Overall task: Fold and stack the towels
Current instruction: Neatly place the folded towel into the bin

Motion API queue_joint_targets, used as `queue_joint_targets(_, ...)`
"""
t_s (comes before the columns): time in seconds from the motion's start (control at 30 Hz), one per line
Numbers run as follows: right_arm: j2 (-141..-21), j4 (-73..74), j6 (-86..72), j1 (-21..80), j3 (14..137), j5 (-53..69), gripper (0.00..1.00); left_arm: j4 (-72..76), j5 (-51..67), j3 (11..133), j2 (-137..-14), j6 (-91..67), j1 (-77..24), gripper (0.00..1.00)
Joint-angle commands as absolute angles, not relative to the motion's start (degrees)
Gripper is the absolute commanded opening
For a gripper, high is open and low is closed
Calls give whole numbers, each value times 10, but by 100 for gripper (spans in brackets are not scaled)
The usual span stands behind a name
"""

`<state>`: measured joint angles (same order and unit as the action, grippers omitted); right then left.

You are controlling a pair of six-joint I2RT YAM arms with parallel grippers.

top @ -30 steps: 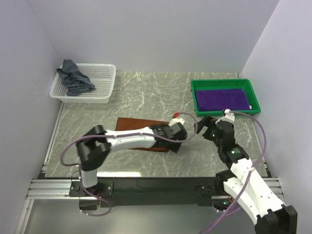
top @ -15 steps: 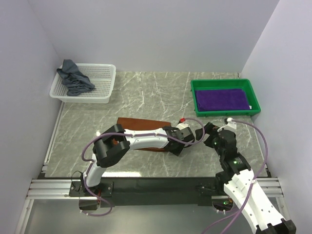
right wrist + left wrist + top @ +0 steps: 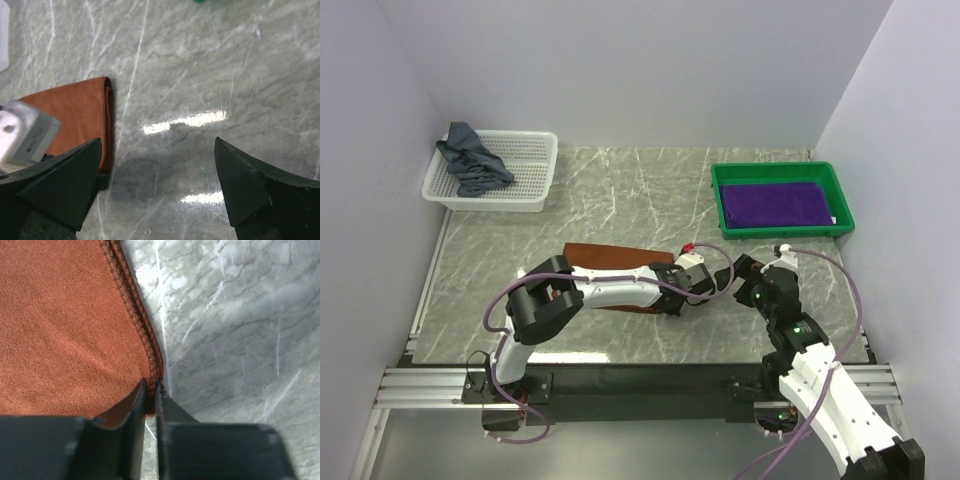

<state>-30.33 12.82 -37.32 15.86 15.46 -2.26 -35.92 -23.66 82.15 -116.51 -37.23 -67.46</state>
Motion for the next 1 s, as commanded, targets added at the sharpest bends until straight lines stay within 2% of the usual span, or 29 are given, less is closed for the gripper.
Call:
queue_joint_targets(0.0,-318,93,-400,154,147,-15,100,-385,-223,776,-1182,-380,-669,12)
queue_joint_targets(0.1,-324,91,-417,153,144,-15,100,-375,-224,763,-1168,-380,-657,1)
queue_joint_targets(0.23,-334,60,-445,150,132,11,100,-346,-217,744,-1134,-374,-653,1)
queue_joint_targets(0.33,-376,0,-484,151,113,82,100,-312,-196,727,-1102,-370,-648,1)
queue_joint_targets(0.6,-577,-219,-593,154,97,196,100,-269,-150,702,-1055,-367,-642,1)
queue_joint_targets(0.77,-689,-295,-637,181,115,205,100,-266,-145,706,-1044,-371,-641,1)
queue_joint_targets(0.97,-774,-304,-688,227,147,180,100,-267,-145,714,-1026,-375,-636,1)
